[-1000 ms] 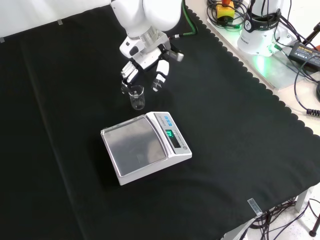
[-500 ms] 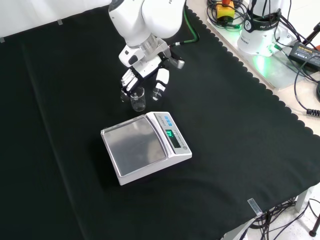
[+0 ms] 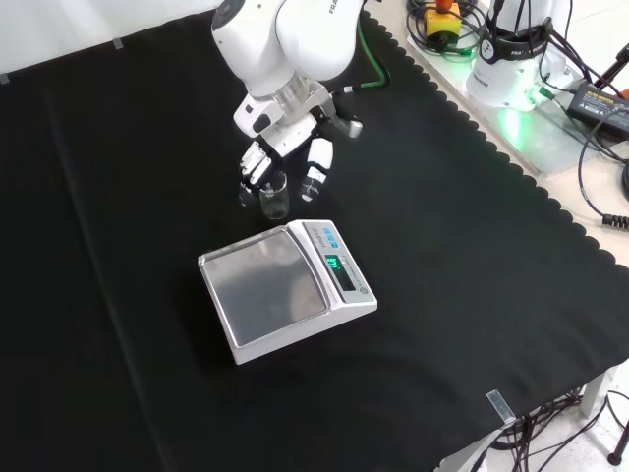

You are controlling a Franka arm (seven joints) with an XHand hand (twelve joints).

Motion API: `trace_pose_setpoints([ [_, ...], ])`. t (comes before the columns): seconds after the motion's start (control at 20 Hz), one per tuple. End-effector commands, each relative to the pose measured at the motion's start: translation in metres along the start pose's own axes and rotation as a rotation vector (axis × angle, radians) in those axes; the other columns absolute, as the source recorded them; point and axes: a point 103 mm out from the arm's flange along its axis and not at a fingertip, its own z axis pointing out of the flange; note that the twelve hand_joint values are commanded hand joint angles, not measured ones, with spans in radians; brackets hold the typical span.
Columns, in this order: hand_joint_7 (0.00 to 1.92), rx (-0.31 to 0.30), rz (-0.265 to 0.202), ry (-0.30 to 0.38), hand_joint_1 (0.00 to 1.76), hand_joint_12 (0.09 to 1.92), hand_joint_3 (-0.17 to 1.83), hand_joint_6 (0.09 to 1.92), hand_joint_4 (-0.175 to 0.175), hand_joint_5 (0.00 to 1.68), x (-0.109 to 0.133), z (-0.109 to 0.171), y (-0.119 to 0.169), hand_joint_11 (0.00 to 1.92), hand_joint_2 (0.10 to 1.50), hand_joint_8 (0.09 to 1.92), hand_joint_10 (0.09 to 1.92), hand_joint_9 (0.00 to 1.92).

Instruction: Pick up the beaker.

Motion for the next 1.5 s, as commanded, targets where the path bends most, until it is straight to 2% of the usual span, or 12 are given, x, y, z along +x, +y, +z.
trace_pose_setpoints([
  [0.05,0.11,0.033,0.002,0.023,0.08,1.45,0.24,0.09,-0.072,0.37,-0.015,0.009,0.000,0.36,0.96,0.87,0.87,0.35],
  [0.25,0.12,0.034,0.018,0.009,0.11,1.42,0.24,0.09,-0.074,0.37,-0.059,0.016,-0.006,0.44,0.96,0.87,0.86,0.47],
  [0.35,0.13,0.027,0.035,-0.017,0.14,1.39,0.23,0.09,-0.076,0.37,-0.066,0.018,-0.009,0.50,0.96,0.88,0.85,0.54],
  [0.6,0.22,0.015,0.082,-0.095,0.35,1.23,0.22,0.09,-0.085,0.40,-0.065,0.020,-0.008,0.87,0.94,0.91,0.78,0.87],
  [0.75,0.45,-0.057,0.100,-0.146,0.58,1.01,0.23,0.09,-0.108,0.52,-0.055,0.021,-0.006,1.23,0.92,0.93,0.66,1.18],
  [0.9,0.76,-0.137,0.109,-0.175,0.78,0.84,0.27,0.41,-0.160,0.72,-0.052,0.022,-0.003,1.49,0.90,0.93,0.51,1.49],
  [1.05,1.00,-0.199,0.082,-0.198,0.91,0.79,0.32,0.67,-0.174,0.90,-0.047,0.024,-0.003,1.62,0.87,0.96,0.46,1.69],
  [1.1,1.06,-0.196,0.136,-0.226,0.94,0.78,0.33,0.70,-0.175,0.94,-0.040,0.026,0.000,1.64,0.86,0.97,0.46,1.72],
  [1.2,1.10,-0.172,0.128,-0.211,0.96,0.79,0.36,0.72,-0.175,0.98,-0.043,0.026,0.000,1.65,0.84,0.98,0.46,1.74],
  [1.3,0.99,-0.121,0.109,-0.178,0.95,0.82,0.41,0.75,-0.175,0.93,-0.044,0.027,0.003,1.59,0.80,1.03,0.48,1.67],
  [1.4,0.75,-0.089,0.085,-0.149,0.88,0.93,0.47,0.85,-0.163,0.73,-0.049,0.026,0.005,1.38,0.75,1.04,0.52,1.39],
  [1.5,0.51,-0.047,0.071,-0.144,0.80,1.11,0.52,0.89,-0.123,0.50,-0.054,0.024,0.006,1.07,0.71,1.02,0.65,1.04],
])
